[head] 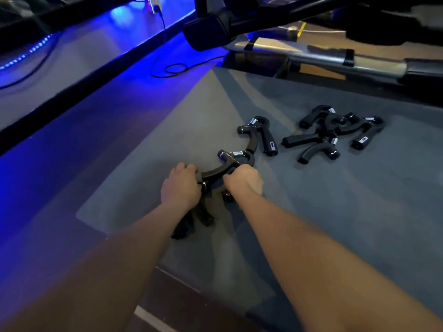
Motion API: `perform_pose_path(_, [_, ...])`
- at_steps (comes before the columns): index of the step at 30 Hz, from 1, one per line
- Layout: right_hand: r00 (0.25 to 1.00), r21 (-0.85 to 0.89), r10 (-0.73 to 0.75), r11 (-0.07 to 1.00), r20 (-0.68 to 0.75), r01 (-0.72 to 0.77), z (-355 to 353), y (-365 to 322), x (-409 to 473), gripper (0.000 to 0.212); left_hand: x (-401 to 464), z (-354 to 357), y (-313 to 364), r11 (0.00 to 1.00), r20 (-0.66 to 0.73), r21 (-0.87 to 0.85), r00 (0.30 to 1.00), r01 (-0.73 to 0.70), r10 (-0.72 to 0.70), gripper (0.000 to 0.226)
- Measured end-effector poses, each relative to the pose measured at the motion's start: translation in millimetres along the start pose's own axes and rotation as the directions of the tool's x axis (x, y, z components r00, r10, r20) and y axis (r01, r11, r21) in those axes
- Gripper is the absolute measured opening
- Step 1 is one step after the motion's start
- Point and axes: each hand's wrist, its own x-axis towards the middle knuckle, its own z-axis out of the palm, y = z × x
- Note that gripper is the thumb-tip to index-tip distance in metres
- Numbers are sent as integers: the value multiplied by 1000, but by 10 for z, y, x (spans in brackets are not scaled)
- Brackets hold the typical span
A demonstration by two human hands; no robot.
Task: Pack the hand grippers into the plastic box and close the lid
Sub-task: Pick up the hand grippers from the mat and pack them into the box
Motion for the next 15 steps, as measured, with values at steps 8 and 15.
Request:
perform_pose_path(8, [1000,-88,14,996,-27,-17,-537,249,-111,30,-178,-106,273,998,19,-49,999,-39,40,42])
perform_pose_path(15, [1000,-154,-3,988,-11,1,-1602,732,-375,21,-461,-172,1135,966,43,-144,974,-214,223,42])
